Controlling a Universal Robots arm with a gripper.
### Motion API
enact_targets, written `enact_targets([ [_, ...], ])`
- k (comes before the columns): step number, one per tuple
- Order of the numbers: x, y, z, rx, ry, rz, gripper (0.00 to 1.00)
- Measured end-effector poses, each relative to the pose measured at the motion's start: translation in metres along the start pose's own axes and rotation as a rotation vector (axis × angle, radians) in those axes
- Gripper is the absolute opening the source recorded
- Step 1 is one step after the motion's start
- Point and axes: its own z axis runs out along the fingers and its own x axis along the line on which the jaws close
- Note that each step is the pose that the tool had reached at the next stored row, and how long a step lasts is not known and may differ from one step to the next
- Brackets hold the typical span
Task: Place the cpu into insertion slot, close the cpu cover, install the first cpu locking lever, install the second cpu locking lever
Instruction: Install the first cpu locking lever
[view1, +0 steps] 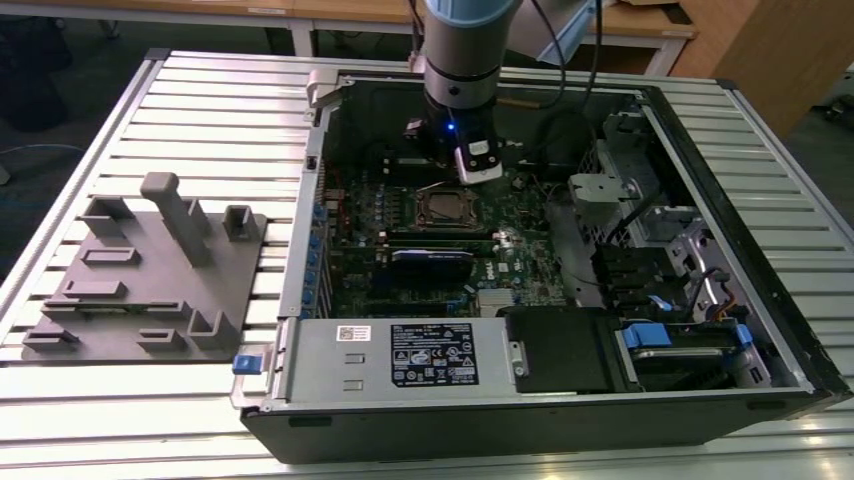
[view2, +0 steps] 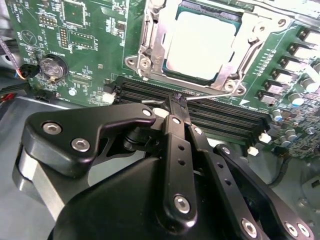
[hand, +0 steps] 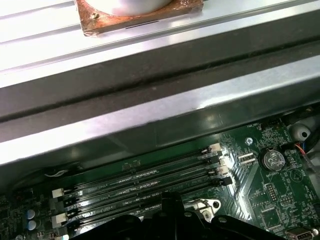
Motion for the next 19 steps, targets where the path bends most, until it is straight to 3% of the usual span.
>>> enact_targets([
  [19, 0.0004, 0.0038, 0.0013, 0.0002, -0.0010, 0.004, 0.11],
])
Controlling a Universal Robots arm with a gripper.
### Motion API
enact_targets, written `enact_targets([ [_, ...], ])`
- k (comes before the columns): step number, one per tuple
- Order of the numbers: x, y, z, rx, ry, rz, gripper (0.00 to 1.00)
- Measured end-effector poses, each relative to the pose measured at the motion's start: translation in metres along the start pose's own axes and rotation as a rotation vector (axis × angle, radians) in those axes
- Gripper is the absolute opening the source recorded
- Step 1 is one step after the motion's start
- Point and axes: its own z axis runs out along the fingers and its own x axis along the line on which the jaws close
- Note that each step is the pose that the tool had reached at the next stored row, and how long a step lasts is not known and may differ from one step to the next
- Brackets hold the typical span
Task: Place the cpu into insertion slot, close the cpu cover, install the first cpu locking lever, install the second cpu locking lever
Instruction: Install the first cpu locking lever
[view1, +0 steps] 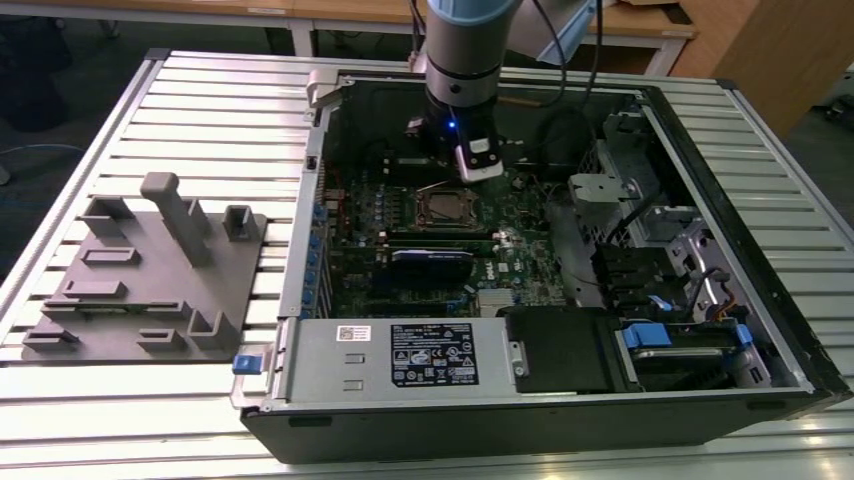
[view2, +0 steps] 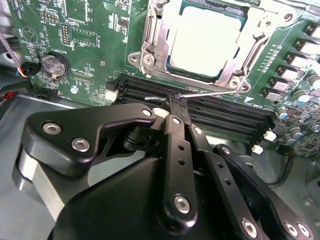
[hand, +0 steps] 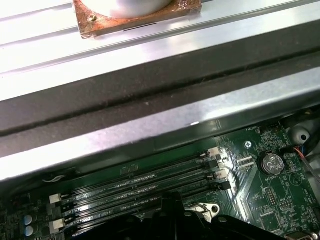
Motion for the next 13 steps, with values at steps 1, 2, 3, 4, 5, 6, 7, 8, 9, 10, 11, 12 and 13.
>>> enact_targets([
  [1, 0.0004, 0.0001, 0.0001, -0.0001, -0.0001, 0.000, 0.11],
  [2, 0.0007, 0.0001, 0.0001, -0.0003, -0.0002, 0.001, 0.11],
  [3, 0.0010, 0.0001, 0.0002, -0.0002, -0.0003, 0.001, 0.11],
  [4, 0.0013, 0.0001, 0.0002, -0.0001, -0.0004, 0.001, 0.11],
  [5, 0.0016, 0.0001, 0.0002, 0.0000, -0.0004, 0.002, 0.11],
  [6, 0.0018, 0.0000, 0.0002, 0.0001, -0.0004, 0.002, 0.11],
  [7, 0.0022, -0.0001, 0.0003, 0.0000, -0.0005, 0.002, 0.11],
  [8, 0.0026, -0.0002, 0.0004, 0.0000, -0.0007, 0.002, 0.11],
  [9, 0.0028, -0.0003, 0.0006, 0.0000, -0.0007, 0.003, 0.11],
  [10, 0.0028, -0.0003, 0.0009, -0.0003, -0.0008, 0.003, 0.11],
  [11, 0.0028, -0.0003, 0.0013, -0.0004, -0.0008, 0.003, 0.11],
  [12, 0.0029, -0.0005, 0.0018, -0.0002, -0.0008, 0.003, 0.11],
  [13, 0.0029, -0.0006, 0.0024, -0.0001, -0.0008, 0.003, 0.11],
])
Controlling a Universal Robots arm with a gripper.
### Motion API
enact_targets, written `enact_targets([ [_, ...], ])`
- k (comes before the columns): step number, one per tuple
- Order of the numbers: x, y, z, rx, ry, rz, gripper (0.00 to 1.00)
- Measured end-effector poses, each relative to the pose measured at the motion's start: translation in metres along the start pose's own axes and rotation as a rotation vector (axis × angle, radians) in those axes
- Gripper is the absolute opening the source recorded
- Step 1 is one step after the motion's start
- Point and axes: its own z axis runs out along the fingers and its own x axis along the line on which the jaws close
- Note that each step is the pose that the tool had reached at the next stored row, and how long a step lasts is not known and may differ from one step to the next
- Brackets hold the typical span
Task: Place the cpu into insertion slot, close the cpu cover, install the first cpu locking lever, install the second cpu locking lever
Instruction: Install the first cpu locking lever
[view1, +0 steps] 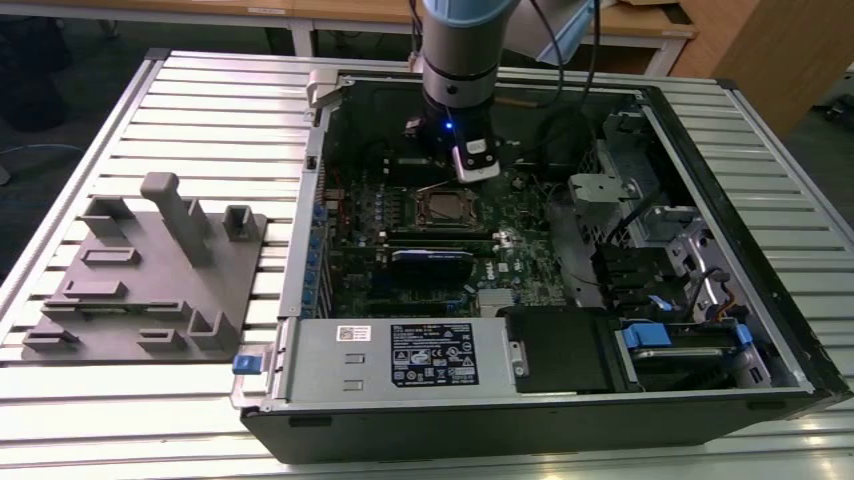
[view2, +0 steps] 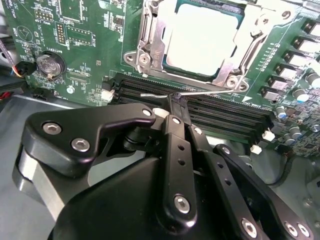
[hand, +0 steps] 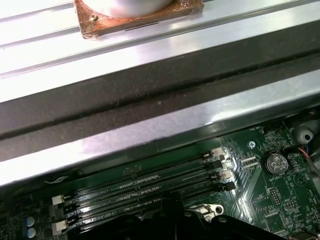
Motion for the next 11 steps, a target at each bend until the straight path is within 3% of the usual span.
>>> enact_targets([
  [11, 0.0000, -0.0013, 0.0048, 0.0007, -0.0005, 0.001, 0.11],
])
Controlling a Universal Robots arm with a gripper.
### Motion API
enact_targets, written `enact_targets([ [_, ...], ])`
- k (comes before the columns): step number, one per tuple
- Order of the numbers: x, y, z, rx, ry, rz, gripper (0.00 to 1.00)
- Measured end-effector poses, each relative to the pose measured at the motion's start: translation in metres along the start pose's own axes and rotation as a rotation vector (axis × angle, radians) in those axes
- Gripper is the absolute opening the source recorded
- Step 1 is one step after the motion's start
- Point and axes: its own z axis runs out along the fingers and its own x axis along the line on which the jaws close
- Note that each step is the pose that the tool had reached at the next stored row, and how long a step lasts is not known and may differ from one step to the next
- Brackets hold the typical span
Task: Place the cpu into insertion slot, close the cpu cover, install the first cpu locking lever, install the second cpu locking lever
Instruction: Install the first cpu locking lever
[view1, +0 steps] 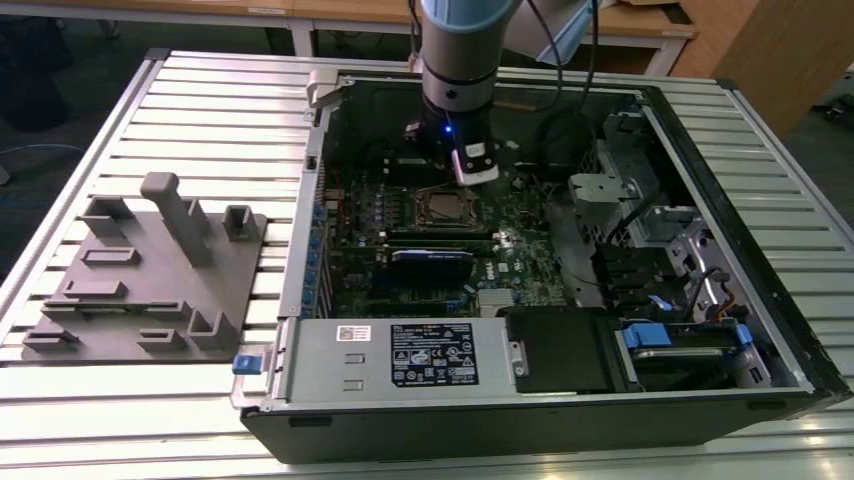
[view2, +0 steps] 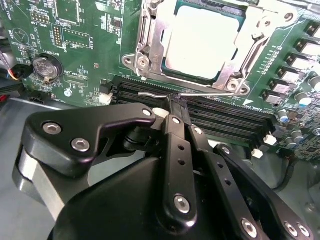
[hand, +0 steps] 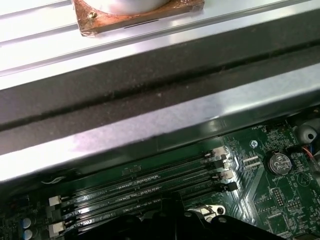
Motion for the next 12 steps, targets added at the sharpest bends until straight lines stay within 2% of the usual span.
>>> enact_targets([
  [6, -0.0002, -0.0006, 0.0026, 0.0027, -0.0011, 0.001, 0.11],
  [12, -0.0016, -0.0006, 0.0042, 0.0084, -0.0031, 0.001, 0.11],
])
